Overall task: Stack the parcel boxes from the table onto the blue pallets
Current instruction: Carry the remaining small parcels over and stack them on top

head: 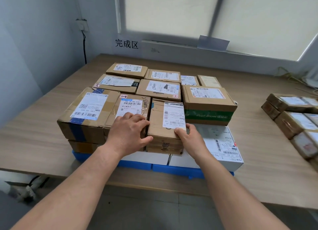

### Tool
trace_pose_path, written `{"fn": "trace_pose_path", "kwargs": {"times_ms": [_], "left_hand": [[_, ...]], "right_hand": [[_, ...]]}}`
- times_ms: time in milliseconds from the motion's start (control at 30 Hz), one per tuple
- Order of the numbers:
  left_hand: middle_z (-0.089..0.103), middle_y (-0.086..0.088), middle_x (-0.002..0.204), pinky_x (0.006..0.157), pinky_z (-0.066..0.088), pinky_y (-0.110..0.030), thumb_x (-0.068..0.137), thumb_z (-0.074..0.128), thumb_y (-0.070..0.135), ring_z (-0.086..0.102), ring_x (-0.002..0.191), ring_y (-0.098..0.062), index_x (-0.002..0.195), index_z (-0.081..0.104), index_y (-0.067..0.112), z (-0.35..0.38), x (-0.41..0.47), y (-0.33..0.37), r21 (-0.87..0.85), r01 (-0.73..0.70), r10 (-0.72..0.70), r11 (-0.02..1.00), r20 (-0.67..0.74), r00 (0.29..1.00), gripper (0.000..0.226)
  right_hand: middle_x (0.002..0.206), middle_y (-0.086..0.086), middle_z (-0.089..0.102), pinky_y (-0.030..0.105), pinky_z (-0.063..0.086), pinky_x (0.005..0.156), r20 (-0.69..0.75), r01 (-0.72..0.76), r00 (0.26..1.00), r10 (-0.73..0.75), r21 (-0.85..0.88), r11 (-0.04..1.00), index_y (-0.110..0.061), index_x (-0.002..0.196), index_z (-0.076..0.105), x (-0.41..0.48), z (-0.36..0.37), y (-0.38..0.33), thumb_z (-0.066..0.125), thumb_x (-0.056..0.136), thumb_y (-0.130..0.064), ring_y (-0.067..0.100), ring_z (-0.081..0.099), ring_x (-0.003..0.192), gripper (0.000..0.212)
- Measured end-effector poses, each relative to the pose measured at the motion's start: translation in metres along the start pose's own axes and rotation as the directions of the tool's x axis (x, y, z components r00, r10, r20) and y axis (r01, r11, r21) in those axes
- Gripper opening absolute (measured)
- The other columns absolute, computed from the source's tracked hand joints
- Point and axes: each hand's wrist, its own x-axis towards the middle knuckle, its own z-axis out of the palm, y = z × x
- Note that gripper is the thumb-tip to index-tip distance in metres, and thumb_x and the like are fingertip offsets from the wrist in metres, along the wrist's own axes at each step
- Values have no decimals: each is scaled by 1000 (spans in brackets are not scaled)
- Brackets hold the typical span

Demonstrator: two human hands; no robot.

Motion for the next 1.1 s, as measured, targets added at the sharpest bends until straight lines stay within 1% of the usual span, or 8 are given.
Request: {"fn": "trace_pose_path", "kwargs": {"times_ms": [233, 400, 467, 600, 733, 867, 933, 1100], "left_hand": [[52, 5, 134, 100, 36, -38, 85, 44, 67, 44, 123, -18, 134, 48, 27, -2, 2, 3, -36, 17, -18, 999, -26, 1000, 64], [59, -1, 128, 95, 41, -42, 81, 36, 65, 52, 118, -23, 131, 54, 19, -9, 0, 30, -115, 18, -36, 993, -157, 987, 70], [62, -4, 124, 93, 43, -43, 82, 41, 59, 56, 114, -26, 132, 52, 17, -12, -2, 50, -138, 11, -40, 990, -208, 977, 67], [66, -5, 117, 88, 47, -43, 85, 48, 54, 61, 106, -26, 135, 48, 15, -6, -10, 104, -195, 17, -62, 981, -229, 971, 63], [68, -5, 106, 81, 51, -41, 82, 39, 55, 64, 97, -25, 125, 57, 12, 12, -17, 168, -221, -19, -25, 975, -195, 981, 63], [66, -5, 111, 81, 50, -41, 79, 40, 55, 63, 101, -25, 118, 63, 12, 25, -12, 236, -212, -44, 15, 976, -134, 991, 62], [66, -7, 111, 81, 50, -43, 78, 47, 53, 63, 102, -27, 115, 65, 12, 31, -8, 270, -216, -61, 37, 975, -115, 993, 59], [62, -6, 121, 90, 46, -44, 80, 64, 50, 58, 111, -27, 123, 60, 15, 41, 0, 354, -197, -130, 110, 972, -109, 988, 56]], "right_hand": [[138, 7, 49, 39, 45, 96, -140, 66, 986, -96, -206, 976, -22, 147, 31, -10, -11, -5, 51, 93, -46, 22, 48, 122, 62], [134, 3, 50, 33, 44, 91, -220, 156, 940, -261, -402, 902, -21, 141, 41, -28, -31, 9, 53, 94, -38, 18, 49, 118, 51], [134, 1, 49, 32, 43, 90, -230, 165, 926, -299, -466, 869, -22, 140, 43, -35, -44, 16, 54, 94, -33, 18, 48, 120, 49], [134, -1, 49, 29, 43, 89, -264, 148, 901, -345, -560, 815, -23, 137, 48, -54, -80, 39, 53, 93, -28, 17, 44, 123, 45], [127, 1, 53, 30, 45, 85, -315, 125, 868, -385, -610, 782, -21, 130, 54, -74, -128, 72, 56, 90, -25, 19, 48, 117, 41], [124, 3, 58, 32, 47, 86, -364, 93, 841, -400, -631, 770, -19, 126, 58, -91, -182, 111, 61, 87, -23, 21, 53, 112, 39], [121, 6, 60, 34, 48, 85, -394, 68, 831, -393, -630, 774, -17, 123, 61, -98, -208, 130, 64, 85, -20, 24, 56, 110, 38], [114, 9, 62, 38, 48, 83, -456, 10, 807, -375, -624, 781, -15, 117, 65, -114, -273, 177, 66, 80, -18, 28, 59, 105, 37]]}}
